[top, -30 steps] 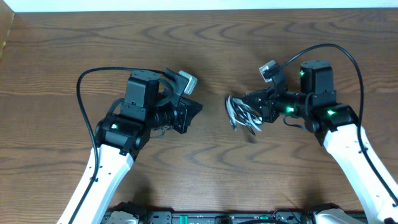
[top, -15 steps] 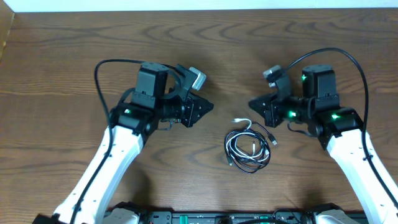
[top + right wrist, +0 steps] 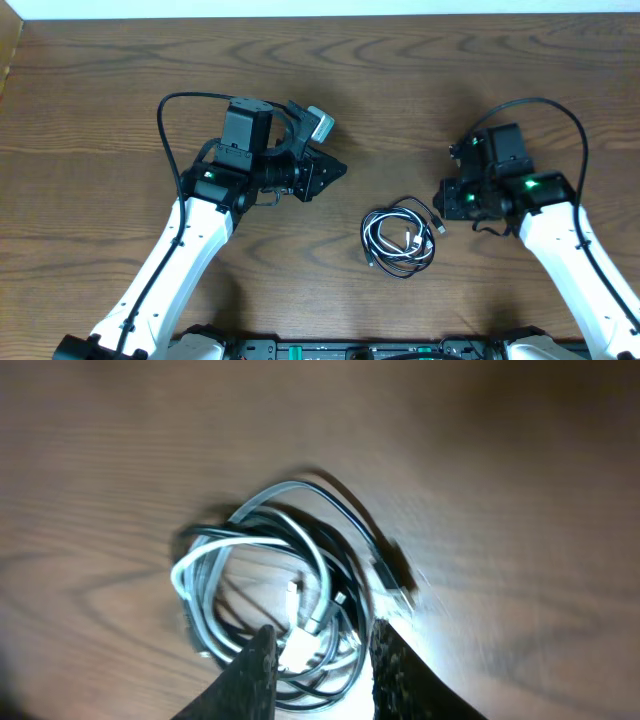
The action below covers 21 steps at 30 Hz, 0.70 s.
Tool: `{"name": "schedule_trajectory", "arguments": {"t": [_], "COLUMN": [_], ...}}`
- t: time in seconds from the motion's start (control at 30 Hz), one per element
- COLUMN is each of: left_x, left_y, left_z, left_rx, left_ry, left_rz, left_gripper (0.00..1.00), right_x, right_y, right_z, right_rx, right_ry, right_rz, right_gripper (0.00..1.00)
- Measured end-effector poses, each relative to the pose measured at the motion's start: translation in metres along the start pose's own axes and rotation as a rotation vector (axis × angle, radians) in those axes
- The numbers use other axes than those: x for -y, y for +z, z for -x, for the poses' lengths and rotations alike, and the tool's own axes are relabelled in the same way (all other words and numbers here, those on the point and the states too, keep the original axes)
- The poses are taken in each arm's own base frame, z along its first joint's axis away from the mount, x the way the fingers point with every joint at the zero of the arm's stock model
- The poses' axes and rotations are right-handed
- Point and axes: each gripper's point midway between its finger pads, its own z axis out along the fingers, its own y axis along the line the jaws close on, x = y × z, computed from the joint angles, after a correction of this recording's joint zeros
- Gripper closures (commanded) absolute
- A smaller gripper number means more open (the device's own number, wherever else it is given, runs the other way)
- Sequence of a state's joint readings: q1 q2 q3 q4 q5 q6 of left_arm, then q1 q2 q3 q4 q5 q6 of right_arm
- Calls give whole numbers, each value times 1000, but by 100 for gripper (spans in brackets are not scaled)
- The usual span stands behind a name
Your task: Untangle cables
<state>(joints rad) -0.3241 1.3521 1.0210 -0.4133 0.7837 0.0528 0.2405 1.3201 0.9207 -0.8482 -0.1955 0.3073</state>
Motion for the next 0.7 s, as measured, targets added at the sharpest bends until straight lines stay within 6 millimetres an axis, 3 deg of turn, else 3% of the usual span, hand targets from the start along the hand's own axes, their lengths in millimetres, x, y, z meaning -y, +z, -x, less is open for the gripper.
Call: {"name": "schedule_trajectory", "arguments": {"t": [0.17, 0.33, 0.7], "left_x": [0, 0, 0], "left_y": [0, 0, 0], "left_z": [0, 0, 0], "left_rx": [-1, -1, -1], "left_ry": [-1, -1, -1], "left_rz": [0, 0, 0], "left_gripper": [77, 77, 77], "right_x": [13, 14, 14], "right_y": [27, 48, 68], "right_z": [-32, -60, -83], "right_rx": [-58, -98, -130], "right_ry": [81, 78, 121], "right_rz": [-75, -91, -103], "right_gripper": [69, 67, 65]}}
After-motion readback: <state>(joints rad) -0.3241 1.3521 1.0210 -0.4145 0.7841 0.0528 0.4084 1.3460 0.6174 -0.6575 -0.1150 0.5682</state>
